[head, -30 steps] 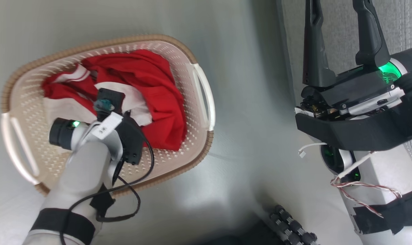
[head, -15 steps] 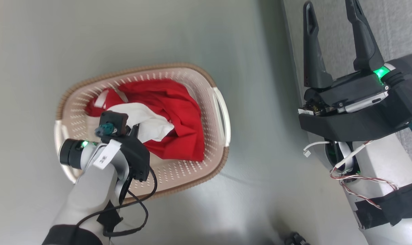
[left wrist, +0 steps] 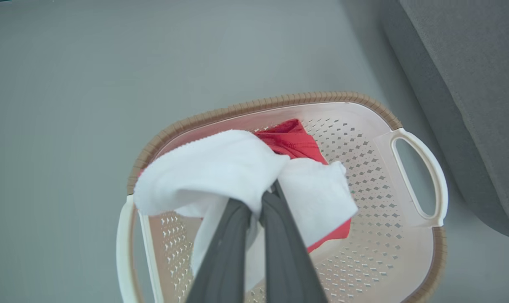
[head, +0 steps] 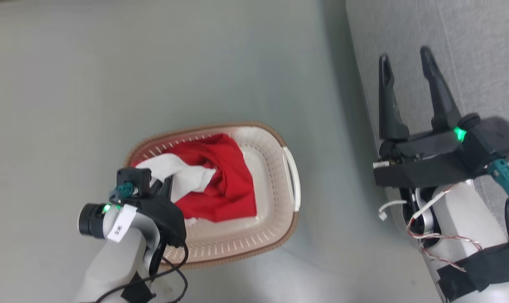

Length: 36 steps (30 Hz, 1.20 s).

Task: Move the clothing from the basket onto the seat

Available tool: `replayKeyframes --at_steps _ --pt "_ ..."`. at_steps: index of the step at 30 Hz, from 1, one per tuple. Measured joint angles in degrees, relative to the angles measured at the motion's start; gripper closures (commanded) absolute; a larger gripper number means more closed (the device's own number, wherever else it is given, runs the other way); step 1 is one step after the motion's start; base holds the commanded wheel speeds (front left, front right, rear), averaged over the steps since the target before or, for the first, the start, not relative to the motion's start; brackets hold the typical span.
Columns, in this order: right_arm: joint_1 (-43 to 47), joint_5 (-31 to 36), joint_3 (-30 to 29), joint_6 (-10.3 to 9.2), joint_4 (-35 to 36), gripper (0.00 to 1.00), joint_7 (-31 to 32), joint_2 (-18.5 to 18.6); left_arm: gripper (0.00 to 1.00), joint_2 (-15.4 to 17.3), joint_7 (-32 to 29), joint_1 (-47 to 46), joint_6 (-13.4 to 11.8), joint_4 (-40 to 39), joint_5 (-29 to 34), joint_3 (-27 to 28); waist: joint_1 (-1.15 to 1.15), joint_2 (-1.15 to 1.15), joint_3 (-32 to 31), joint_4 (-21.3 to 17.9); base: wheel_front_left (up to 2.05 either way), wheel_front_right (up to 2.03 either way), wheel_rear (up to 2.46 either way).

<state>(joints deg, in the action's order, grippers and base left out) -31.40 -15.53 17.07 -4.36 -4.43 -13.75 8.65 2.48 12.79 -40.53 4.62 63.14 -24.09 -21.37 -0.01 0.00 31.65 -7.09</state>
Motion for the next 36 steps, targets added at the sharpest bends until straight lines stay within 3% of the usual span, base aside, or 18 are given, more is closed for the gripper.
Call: replayKeyframes --at_steps 20,36 --pt "8.9 -2.2 -0.6 -0.10 -6.6 0.00 -0.4 0.5 1.00 -0.3 1.5 7.4 0.9 -5.3 -1.1 0.7 0.00 0.00 -16.6 4.0 0.00 0.00 0.00" --pt "15.6 -3.0 0.5 0.40 -7.2 0.00 0.1 0.8 1.00 -0.2 1.5 11.0 0.9 -21.4 -1.2 2.7 0.01 0.00 -25.7 5.7 0.00 0.00 0.00"
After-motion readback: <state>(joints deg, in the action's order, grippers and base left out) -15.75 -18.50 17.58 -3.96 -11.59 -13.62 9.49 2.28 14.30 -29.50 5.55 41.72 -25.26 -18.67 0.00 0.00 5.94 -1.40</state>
